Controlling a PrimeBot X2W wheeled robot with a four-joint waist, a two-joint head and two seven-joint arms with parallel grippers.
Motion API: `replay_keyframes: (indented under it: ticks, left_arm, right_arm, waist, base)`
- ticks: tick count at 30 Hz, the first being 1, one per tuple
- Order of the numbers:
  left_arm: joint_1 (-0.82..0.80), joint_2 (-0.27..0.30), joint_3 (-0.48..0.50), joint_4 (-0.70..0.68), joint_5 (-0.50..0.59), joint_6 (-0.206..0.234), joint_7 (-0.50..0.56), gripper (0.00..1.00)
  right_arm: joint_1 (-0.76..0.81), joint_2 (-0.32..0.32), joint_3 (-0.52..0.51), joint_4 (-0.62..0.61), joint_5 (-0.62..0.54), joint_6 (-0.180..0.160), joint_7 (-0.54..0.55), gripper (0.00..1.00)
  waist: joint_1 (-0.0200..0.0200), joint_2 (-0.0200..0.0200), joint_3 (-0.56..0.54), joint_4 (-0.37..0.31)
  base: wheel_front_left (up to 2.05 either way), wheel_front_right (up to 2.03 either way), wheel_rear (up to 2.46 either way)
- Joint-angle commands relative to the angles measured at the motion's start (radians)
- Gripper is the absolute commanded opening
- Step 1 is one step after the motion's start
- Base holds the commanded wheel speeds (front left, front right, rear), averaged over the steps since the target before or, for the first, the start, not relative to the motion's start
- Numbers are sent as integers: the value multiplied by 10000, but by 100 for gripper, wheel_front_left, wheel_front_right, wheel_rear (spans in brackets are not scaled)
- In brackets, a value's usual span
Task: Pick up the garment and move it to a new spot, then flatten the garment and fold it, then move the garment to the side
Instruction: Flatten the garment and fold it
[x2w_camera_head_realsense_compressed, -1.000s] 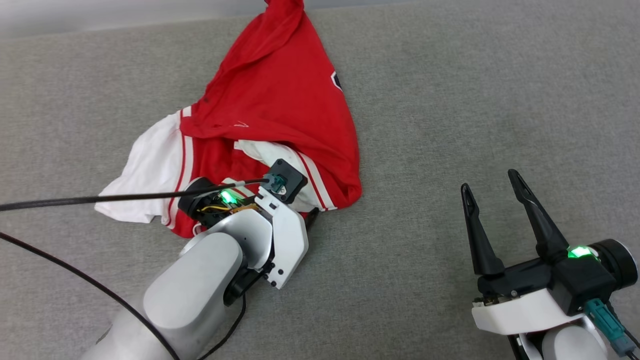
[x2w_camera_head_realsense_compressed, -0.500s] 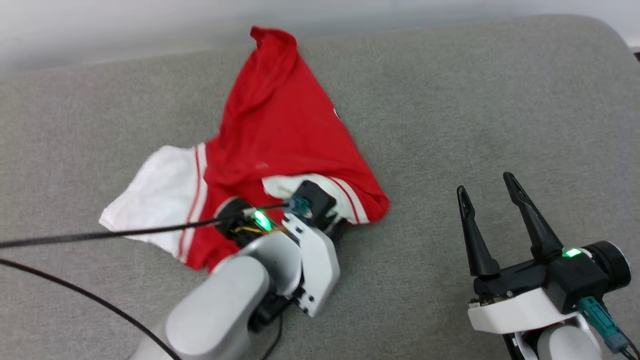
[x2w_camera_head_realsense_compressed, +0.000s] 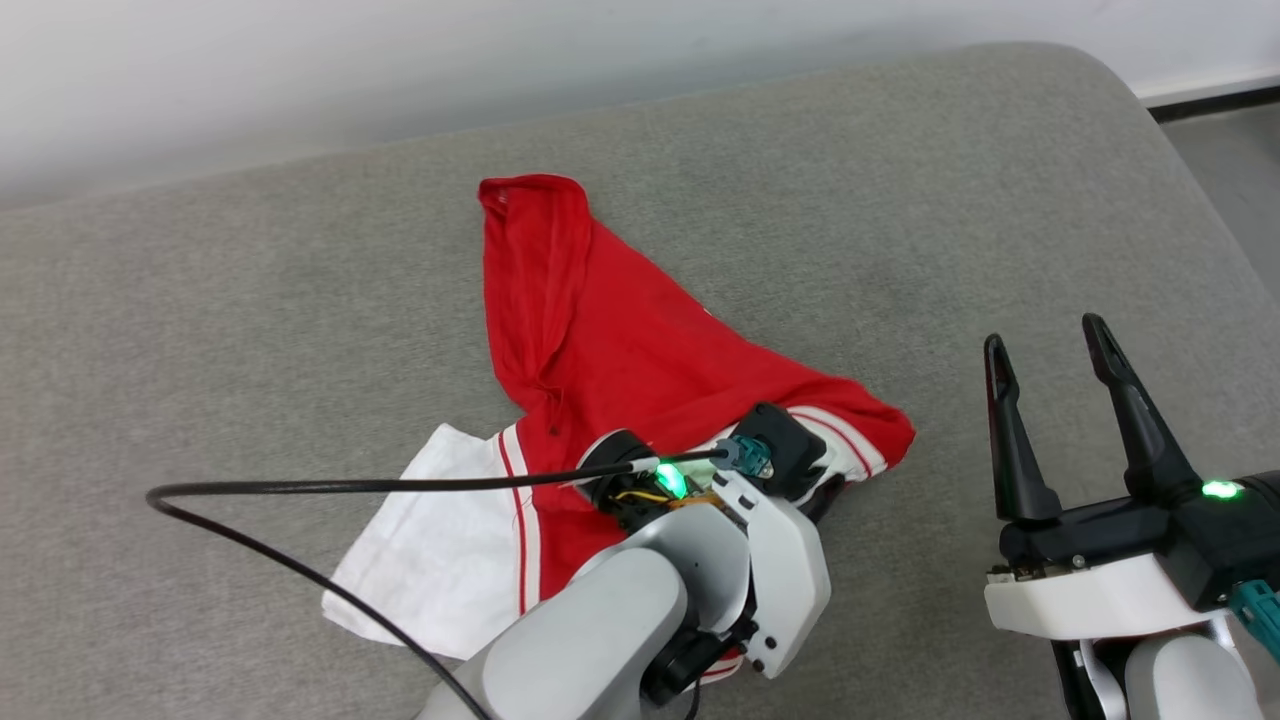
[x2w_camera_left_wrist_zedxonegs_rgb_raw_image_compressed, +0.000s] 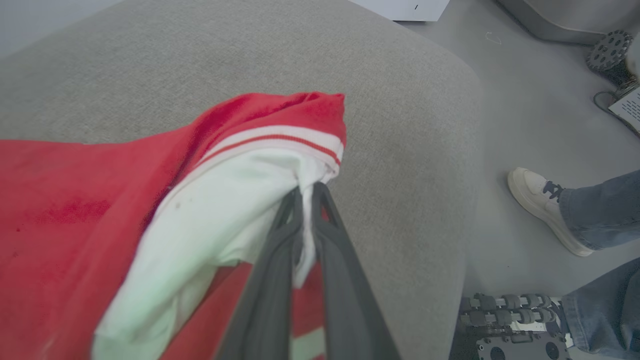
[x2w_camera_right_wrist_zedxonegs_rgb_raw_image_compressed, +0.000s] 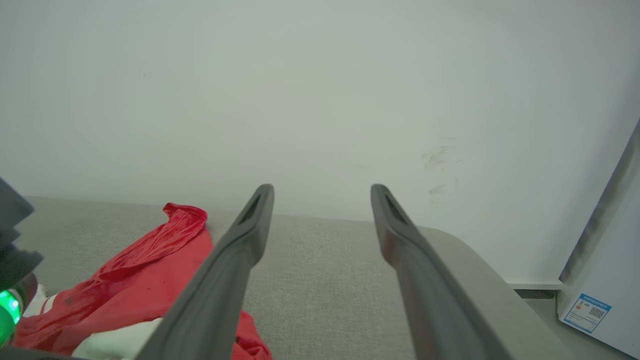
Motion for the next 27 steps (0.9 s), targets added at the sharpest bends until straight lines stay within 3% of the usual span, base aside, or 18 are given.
replay_keyframes:
  ticks: [1, 2, 7, 13, 22, 27]
  left_arm:
    - [-117, -106, -14, 93, -52, -6, -185, 46]
    - [-165, -201, -54, 276, -168, -53, -342, 100]
    - [-503, -332, -238, 737, -605, -170, -1331, 100]
    - [-767, -282, 150, 1128, -791, -127, -2745, 100]
    - [-386, 1295, 1697, 694, -780, 642, -4731, 100]
    - [596, 2625, 2678, -204, -851, 1219, -5107, 100]
  right_arm:
    - [-84, 27, -24, -45, 37, -3, -18, 100]
    - [-104, 29, -38, -59, 57, -3, -18, 100]
    - [-102, 28, -173, -83, 78, -3, -18, 100]
    - [116, 26, -254, -2, -49, -3, -18, 100]
    - [505, 16, -258, 100, -311, -3, -20, 100]
    - [676, -132, -125, 128, -333, -3, -20, 100]
  waist:
    - [0, 0, 115, -170]
    - [0, 0, 146, -233]
    - [0, 0, 214, -209]
    - [0, 0, -135, 467]
    - [0, 0, -1096, 1712]
    - [0, 0, -1372, 2093]
  base:
    - [0, 0, 0]
    - [0, 0, 0]
    - [0, 0, 0]
    - [0, 0, 0]
    - [0, 0, 0]
    - [0, 0, 0]
